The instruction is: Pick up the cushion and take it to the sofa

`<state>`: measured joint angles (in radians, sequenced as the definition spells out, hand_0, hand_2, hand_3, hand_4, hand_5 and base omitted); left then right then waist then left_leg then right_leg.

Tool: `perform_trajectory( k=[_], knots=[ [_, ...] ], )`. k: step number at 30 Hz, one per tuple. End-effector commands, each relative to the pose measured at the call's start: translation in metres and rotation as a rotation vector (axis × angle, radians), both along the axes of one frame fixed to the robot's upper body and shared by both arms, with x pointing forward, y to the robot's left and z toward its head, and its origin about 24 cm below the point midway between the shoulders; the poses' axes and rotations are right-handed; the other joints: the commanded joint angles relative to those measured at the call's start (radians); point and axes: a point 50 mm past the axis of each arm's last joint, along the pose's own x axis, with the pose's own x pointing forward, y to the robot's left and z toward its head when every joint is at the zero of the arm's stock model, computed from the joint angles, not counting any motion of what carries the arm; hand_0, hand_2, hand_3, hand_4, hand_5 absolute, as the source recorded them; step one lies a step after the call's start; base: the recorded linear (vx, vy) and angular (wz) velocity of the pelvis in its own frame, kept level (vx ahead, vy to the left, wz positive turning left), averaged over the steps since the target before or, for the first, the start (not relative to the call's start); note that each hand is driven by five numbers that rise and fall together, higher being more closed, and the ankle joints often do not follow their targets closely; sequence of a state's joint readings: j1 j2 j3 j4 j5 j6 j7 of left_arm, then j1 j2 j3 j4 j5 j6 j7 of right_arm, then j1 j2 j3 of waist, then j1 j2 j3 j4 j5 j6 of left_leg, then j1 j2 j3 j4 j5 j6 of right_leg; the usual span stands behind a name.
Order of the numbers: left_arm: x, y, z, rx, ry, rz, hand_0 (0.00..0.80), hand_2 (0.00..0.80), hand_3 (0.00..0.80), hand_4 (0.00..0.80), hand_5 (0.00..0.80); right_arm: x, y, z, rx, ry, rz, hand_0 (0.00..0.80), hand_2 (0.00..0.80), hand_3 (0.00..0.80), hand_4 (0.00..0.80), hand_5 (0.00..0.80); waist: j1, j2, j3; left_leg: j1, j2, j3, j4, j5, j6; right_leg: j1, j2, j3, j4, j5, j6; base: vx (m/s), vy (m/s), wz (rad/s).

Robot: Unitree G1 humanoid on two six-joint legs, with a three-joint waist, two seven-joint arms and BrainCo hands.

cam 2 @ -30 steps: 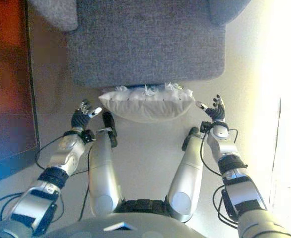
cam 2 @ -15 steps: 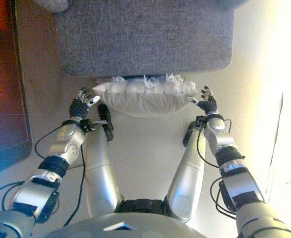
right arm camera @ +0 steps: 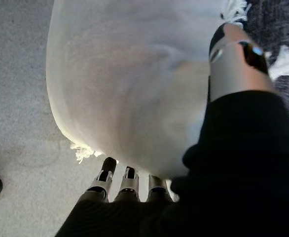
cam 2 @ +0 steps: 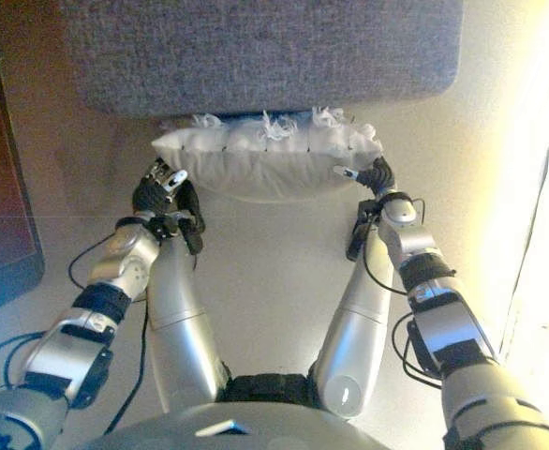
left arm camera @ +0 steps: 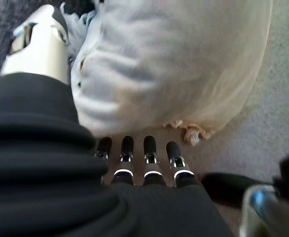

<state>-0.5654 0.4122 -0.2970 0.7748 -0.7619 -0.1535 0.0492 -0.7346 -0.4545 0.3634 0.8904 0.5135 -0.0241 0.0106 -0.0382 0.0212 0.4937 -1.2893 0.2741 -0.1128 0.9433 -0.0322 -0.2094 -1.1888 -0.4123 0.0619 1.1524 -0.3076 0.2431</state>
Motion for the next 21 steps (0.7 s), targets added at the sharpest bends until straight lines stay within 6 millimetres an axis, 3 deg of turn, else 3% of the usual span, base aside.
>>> perform_trajectory(
  k=[1, 15, 16, 17, 18, 19, 20, 21],
  knots=[
    [0.003, -0.005, -0.005, -0.008, 0.032, -0.007, 0.000, 0.000, 0.000, 0.000, 0.000, -0.001, -0.004, -0.004, -0.028, 0.035, 0.029, 0.000, 0.000, 0.000, 0.000, 0.000, 0.001, 0.033, -0.015, -0.001, 0.000, 0.041, 0.128, -0.180, 0.058, -0.103, 0.023, 0.021, -0.037, 0.155, -0.060, 0.000, 0.000, 0.00],
    [0.033, -0.010, 0.043, 0.092, -0.038, 0.008, 0.000, 0.000, 0.000, 0.000, 0.000, 0.015, 0.027, 0.039, 0.028, -0.110, 0.091, 0.000, 0.000, 0.000, 0.000, 0.000, -0.025, 0.018, 0.019, -0.099, 0.001, 0.032, 0.214, -0.196, 0.052, -0.197, 0.033, 0.043, 0.011, 0.157, -0.062, -0.007, 0.000, 0.00],
    [0.034, -0.012, 0.047, 0.084, -0.053, -0.005, 0.000, 0.000, 0.000, 0.000, 0.000, 0.016, 0.028, 0.042, 0.032, -0.123, 0.092, 0.063, 0.063, 0.063, 0.063, 0.063, -0.027, 0.018, 0.021, -0.100, 0.001, 0.032, 0.215, -0.196, 0.051, -0.197, 0.034, 0.043, 0.010, 0.159, -0.062, 0.000, 0.000, 0.00],
    [0.035, -0.015, 0.051, 0.074, -0.077, -0.027, 0.000, 0.000, 0.000, 0.000, 0.000, 0.017, 0.030, 0.046, 0.034, -0.141, 0.088, 0.515, 0.515, 0.515, 0.515, 0.515, -0.028, 0.018, 0.023, -0.100, 0.002, 0.032, 0.216, -0.195, 0.051, -0.198, 0.034, 0.044, 0.009, 0.162, -0.062, 0.000, 0.000, 0.00],
    [0.036, -0.019, 0.055, 0.066, -0.102, -0.047, 0.000, 0.000, 0.000, 0.000, 0.000, 0.017, 0.032, 0.048, 0.038, -0.154, 0.085, 0.800, 0.800, 0.800, 0.800, 0.800, -0.028, 0.019, 0.024, -0.100, 0.003, 0.032, 0.215, -0.193, 0.050, -0.199, 0.033, 0.045, 0.007, 0.166, -0.060, 0.000, 0.000, 0.00],
    [0.037, -0.024, 0.060, 0.059, -0.131, -0.070, 0.345, 0.345, 0.345, 0.345, 0.345, 0.018, 0.033, 0.050, 0.050, -0.170, 0.080, 0.800, 0.800, 0.800, 0.800, 0.800, -0.029, 0.020, 0.025, -0.099, 0.004, 0.033, 0.212, -0.193, 0.050, -0.200, 0.033, 0.047, 0.005, 0.169, -0.060, 0.000, 0.000, 0.00],
    [0.038, -0.030, 0.066, 0.043, -0.165, -0.096, 0.800, 0.800, 0.800, 0.800, 0.800, 0.018, 0.037, 0.052, 0.068, -0.183, 0.069, 0.800, 0.800, 0.800, 0.800, 0.800, -0.031, 0.022, 0.025, -0.097, 0.003, 0.034, 0.207, -0.192, 0.049, -0.199, 0.036, 0.050, 0.000, 0.174, -0.058, 0.000, 0.000, 0.00],
    [0.039, -0.035, 0.070, 0.031, -0.185, -0.117, 0.800, 0.800, 0.800, 0.800, 0.800, 0.019, 0.039, 0.054, 0.099, -0.191, 0.061, 0.800, 0.800, 0.800, 0.800, 0.800, -0.031, 0.022, 0.025, -0.096, 0.003, 0.035, 0.204, -0.190, 0.049, -0.197, 0.037, 0.051, -0.003, 0.177, -0.057, 0.000, 0.000, 0.00]
  ],
)
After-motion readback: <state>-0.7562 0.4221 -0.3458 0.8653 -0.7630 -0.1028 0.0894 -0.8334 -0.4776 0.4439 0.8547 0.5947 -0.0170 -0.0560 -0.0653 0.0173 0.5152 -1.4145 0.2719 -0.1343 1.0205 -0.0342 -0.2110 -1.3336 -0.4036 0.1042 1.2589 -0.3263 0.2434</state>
